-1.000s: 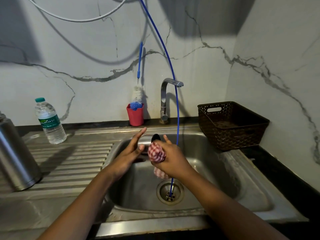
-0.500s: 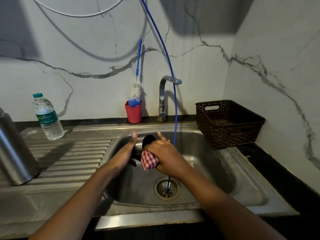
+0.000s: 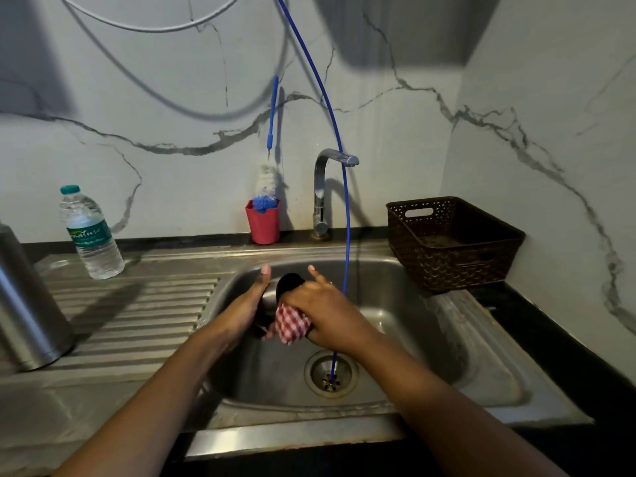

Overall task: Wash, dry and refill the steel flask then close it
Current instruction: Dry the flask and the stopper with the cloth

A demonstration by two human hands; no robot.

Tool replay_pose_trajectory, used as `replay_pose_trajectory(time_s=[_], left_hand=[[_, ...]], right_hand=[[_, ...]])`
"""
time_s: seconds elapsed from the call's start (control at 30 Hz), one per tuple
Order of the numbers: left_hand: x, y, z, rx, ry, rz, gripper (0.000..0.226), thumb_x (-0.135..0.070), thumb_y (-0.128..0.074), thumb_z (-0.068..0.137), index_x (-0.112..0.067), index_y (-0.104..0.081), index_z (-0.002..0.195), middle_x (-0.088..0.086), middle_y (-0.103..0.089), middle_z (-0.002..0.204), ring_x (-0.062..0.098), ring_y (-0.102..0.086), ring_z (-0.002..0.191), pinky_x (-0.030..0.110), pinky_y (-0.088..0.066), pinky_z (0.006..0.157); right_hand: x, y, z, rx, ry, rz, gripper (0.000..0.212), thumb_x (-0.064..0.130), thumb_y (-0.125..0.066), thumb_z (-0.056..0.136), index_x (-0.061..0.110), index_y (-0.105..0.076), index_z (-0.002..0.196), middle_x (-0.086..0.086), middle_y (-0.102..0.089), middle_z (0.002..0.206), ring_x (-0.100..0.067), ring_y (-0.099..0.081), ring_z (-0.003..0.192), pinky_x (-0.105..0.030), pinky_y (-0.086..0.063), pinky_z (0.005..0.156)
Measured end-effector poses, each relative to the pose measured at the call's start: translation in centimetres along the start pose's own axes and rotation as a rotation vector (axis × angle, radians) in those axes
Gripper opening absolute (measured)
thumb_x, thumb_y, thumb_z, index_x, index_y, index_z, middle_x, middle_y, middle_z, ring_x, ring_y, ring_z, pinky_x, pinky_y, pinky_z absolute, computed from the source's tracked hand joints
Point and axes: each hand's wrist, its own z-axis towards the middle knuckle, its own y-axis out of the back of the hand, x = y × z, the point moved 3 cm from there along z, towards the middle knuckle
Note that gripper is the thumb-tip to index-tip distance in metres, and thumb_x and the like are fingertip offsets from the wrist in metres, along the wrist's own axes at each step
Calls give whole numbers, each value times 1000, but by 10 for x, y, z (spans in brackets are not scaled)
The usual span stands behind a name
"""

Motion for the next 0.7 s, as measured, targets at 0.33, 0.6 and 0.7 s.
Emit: replay_pose_trajectory(time_s=[0.33,0.6,0.7], left_hand=[[-16,-7,-4,-93,-59,-91,60,-72,-47,79,-17,-70,83,10,-70,82,24,-64,78,33,-47,74],[-8,-13,-7,-68,-387,9,84,-84,-43,71,-18,-54,123,9,-70,98,16,-67,88,43,-52,71],[-15,-16,-7,-45,-277,-128,87,-83,-52,67,-11,-62,116,16,-70,107,25,-64,104,41,-49,90]], right_hand=[[5,9,-2,-51,81,-91,60,3,-77,61,11,-59,118,-10,-64,114,-27,-55,114,-36,-5,115],[1,17,-3,-169,-186,151,59,2,-69,72,6,-52,128,-14,-57,125,-27,-44,126,-17,3,111],[8,20,-4,-95,-81,90,58,4,-75,67,7,-56,122,-13,-60,120,-27,-47,122,-33,-8,118]])
